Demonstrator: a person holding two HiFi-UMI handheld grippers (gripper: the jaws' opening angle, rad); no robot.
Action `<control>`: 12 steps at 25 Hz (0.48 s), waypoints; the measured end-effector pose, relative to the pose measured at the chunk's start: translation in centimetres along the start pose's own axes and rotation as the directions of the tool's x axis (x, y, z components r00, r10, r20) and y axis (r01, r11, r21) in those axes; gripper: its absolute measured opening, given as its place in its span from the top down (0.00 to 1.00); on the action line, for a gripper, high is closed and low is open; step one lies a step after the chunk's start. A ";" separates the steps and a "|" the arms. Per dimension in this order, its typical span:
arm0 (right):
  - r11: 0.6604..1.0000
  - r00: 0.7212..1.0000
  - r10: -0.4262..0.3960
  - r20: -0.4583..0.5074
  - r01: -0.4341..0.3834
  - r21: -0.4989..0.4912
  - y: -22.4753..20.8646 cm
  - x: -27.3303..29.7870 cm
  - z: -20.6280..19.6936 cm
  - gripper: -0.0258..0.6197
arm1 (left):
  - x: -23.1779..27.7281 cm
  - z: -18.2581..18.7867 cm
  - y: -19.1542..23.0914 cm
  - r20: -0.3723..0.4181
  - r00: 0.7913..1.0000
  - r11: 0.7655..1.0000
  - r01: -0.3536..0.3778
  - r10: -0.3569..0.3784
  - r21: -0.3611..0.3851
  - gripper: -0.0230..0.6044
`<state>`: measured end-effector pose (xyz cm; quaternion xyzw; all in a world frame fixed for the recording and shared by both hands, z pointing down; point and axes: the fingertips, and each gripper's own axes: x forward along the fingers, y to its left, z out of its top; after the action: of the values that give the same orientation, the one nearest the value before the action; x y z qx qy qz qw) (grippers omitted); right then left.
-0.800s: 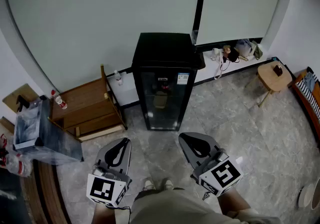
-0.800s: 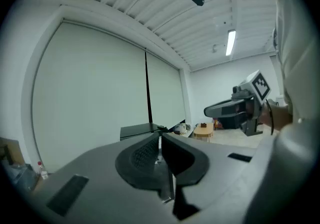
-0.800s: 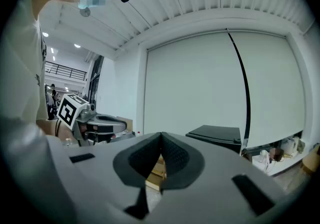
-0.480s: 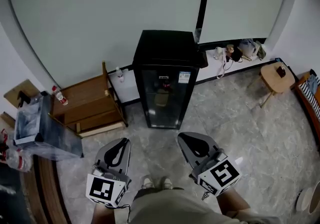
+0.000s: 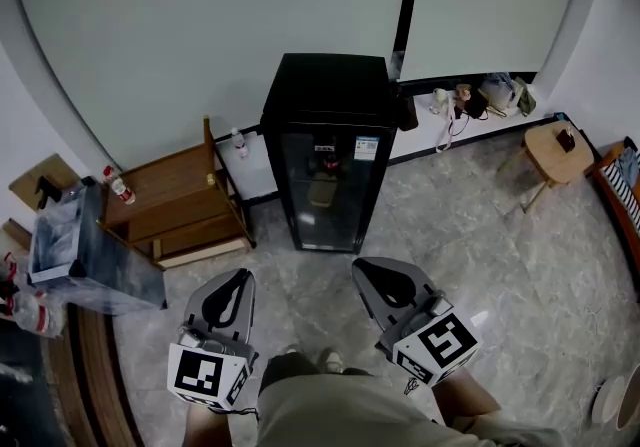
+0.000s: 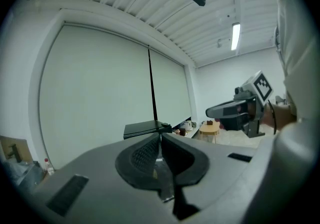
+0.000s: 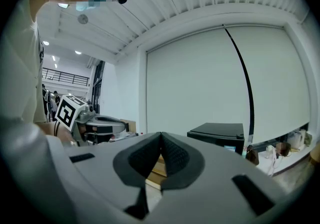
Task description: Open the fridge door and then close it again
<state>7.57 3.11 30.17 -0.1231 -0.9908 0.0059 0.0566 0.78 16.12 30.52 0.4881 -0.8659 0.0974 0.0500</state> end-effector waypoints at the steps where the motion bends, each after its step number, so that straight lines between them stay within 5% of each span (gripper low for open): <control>1: 1.000 1.000 0.004 -0.005 -0.004 -0.002 0.0 0.0 -0.2 0.96 | 0.0 0.2 0.0 0.010 1.000 1.000 -0.009 0.009 -0.007 0.94; 12: 1.000 1.000 0.002 -0.030 -0.002 -0.004 -0.7 1.2 -0.9 0.96 | 1.1 0.4 0.9 0.020 1.000 1.000 -0.008 0.008 0.002 0.94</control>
<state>6.32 2.69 31.24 -0.1242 -0.9897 0.0021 0.0711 -0.51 15.56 30.23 0.4855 -0.8683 0.0935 0.0403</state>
